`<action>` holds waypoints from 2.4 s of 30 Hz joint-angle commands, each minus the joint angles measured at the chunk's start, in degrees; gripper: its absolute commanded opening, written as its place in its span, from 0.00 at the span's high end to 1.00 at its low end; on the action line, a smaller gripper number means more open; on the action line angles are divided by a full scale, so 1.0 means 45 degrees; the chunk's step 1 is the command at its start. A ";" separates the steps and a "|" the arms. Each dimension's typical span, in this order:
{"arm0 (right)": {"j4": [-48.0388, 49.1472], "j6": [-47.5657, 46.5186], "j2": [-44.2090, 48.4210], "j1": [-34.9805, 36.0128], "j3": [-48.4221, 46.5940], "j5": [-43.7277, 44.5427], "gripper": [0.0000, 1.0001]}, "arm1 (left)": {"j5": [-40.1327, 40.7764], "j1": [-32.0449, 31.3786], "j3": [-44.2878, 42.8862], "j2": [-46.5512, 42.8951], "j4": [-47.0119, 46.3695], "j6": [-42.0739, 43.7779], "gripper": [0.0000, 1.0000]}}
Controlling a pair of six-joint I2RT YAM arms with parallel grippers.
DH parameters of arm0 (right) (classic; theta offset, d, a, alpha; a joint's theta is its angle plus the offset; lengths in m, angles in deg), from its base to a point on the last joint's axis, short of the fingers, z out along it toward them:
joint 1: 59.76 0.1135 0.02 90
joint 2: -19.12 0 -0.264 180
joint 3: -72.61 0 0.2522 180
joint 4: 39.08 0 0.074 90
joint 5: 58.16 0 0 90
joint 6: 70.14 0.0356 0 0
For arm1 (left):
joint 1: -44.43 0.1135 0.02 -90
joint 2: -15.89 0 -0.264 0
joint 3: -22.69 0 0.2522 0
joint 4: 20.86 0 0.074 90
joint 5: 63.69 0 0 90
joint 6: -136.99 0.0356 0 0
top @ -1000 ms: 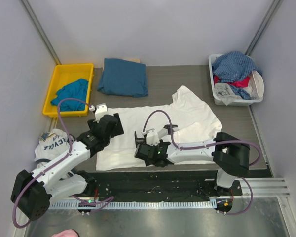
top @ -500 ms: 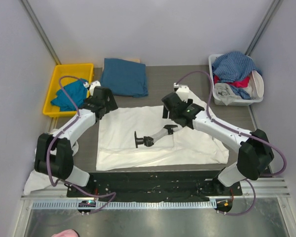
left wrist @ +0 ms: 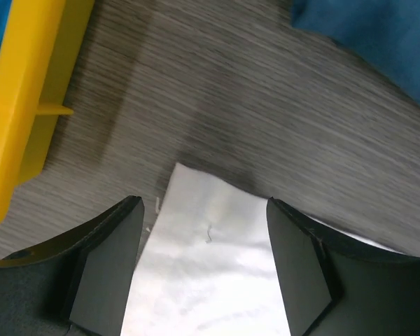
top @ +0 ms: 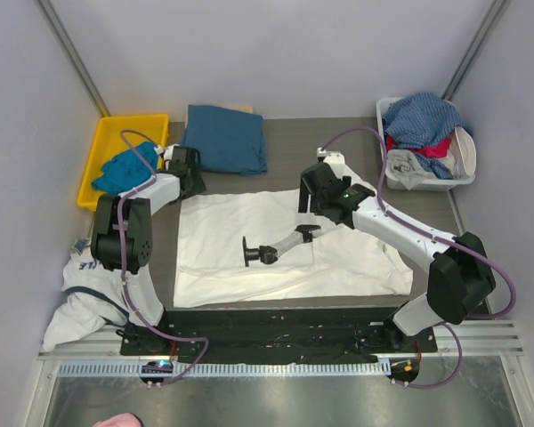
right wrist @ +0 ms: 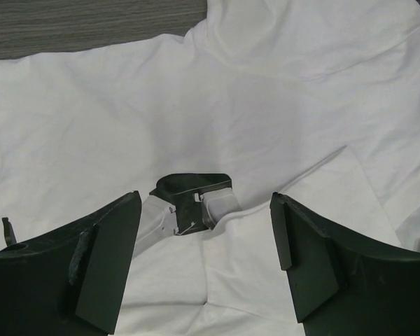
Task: Fold and stack the t-shirts
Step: Fold the tshirt
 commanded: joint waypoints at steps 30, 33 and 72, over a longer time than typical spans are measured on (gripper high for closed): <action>0.0499 -0.0372 -0.0135 -0.1178 0.0294 -0.0317 0.17 | -0.0887 0.0660 -0.0476 0.0983 -0.0534 -0.0673 1.00; 0.0519 -0.0684 -0.0683 -0.1783 -0.0583 -0.0395 0.17 | -0.0925 0.0660 -0.0456 0.0983 -0.0534 -0.0674 1.00; 0.0597 -0.3166 -1.1485 -0.5457 -1.1057 -0.3501 0.20 | -0.1766 0.0660 0.0462 0.0710 -0.0964 -0.1201 1.00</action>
